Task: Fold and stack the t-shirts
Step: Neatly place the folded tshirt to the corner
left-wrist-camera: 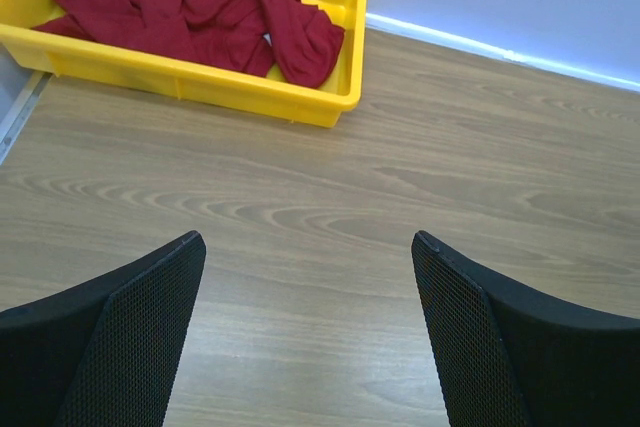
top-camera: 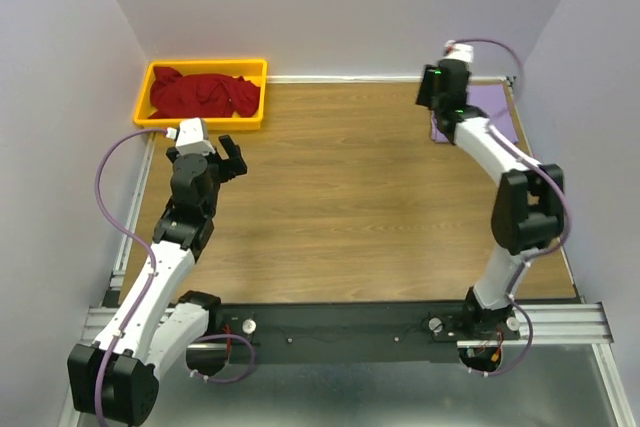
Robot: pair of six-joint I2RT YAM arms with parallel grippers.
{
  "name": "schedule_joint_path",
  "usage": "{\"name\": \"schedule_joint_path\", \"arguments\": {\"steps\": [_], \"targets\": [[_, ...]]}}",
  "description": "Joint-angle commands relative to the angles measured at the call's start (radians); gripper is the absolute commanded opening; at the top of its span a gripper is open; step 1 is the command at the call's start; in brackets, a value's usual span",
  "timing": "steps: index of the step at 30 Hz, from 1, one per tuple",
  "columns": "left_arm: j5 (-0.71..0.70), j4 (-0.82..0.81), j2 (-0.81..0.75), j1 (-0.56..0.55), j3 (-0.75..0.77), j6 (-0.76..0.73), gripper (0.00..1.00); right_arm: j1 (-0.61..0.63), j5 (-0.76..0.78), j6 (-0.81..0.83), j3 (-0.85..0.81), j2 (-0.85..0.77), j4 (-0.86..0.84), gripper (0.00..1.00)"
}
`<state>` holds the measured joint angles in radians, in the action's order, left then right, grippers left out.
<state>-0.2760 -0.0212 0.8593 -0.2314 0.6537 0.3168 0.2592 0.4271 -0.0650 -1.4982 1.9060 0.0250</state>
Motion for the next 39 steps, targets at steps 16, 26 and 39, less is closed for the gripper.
{"name": "schedule_joint_path", "arguments": {"steps": [16, 26, 39], "targets": [[0.001, -0.017, -0.039, -0.005, -0.017, -0.001, 0.91, -0.426, -0.392, -1.09, 0.647, -0.075, -0.563, 0.67], [-0.006, -0.011, -0.017, -0.006, -0.014, -0.005, 0.91, -0.437, -0.321, -1.223, 0.546, 0.126, -0.62, 0.65], [-0.019, -0.01, 0.037, -0.006, -0.003, -0.008, 0.91, -0.492, -0.32, -1.222, 0.351, 0.307, -0.616, 0.37]]}}
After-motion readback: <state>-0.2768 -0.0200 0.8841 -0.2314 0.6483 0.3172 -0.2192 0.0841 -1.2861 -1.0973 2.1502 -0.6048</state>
